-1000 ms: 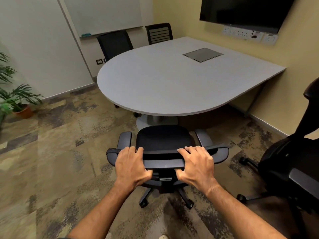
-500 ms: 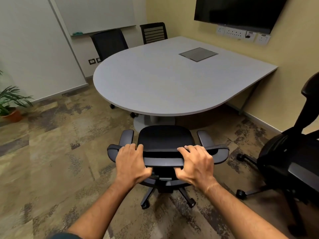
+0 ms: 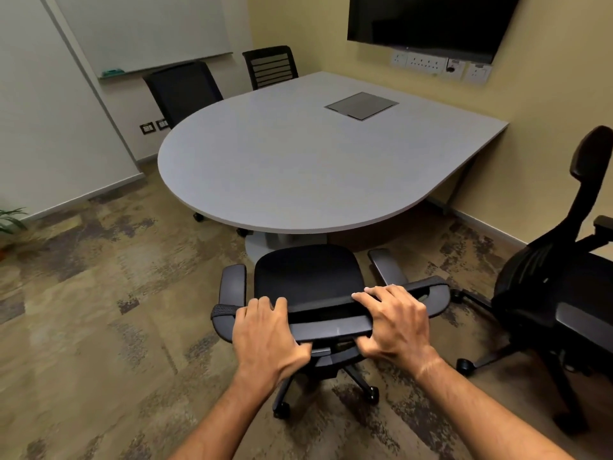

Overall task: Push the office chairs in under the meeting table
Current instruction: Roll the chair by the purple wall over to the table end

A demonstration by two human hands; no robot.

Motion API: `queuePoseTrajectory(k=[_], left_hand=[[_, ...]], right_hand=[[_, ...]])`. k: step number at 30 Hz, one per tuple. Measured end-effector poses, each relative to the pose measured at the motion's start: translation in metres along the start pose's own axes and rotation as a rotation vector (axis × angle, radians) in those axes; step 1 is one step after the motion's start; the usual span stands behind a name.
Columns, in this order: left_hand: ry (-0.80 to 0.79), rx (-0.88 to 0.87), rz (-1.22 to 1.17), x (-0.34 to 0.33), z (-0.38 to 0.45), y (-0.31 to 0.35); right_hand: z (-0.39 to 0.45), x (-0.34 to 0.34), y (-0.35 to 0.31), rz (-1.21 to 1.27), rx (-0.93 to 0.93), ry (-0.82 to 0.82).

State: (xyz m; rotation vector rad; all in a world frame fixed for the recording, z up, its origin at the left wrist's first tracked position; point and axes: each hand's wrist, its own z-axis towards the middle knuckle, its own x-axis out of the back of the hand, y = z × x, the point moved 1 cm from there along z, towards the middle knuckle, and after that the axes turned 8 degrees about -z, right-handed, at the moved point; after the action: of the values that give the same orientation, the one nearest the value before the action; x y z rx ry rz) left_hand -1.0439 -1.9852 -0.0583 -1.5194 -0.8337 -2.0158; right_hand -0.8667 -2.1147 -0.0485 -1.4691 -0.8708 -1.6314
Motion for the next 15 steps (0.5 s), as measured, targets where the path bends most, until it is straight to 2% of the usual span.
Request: queuePoseTrajectory(k=[15], left_hand=[[-0.017,-0.051,0.059,0.011,0.055,-0.08]], right_hand=[[0.055,-0.006,-0.072,-0.024,0.027,0.001]])
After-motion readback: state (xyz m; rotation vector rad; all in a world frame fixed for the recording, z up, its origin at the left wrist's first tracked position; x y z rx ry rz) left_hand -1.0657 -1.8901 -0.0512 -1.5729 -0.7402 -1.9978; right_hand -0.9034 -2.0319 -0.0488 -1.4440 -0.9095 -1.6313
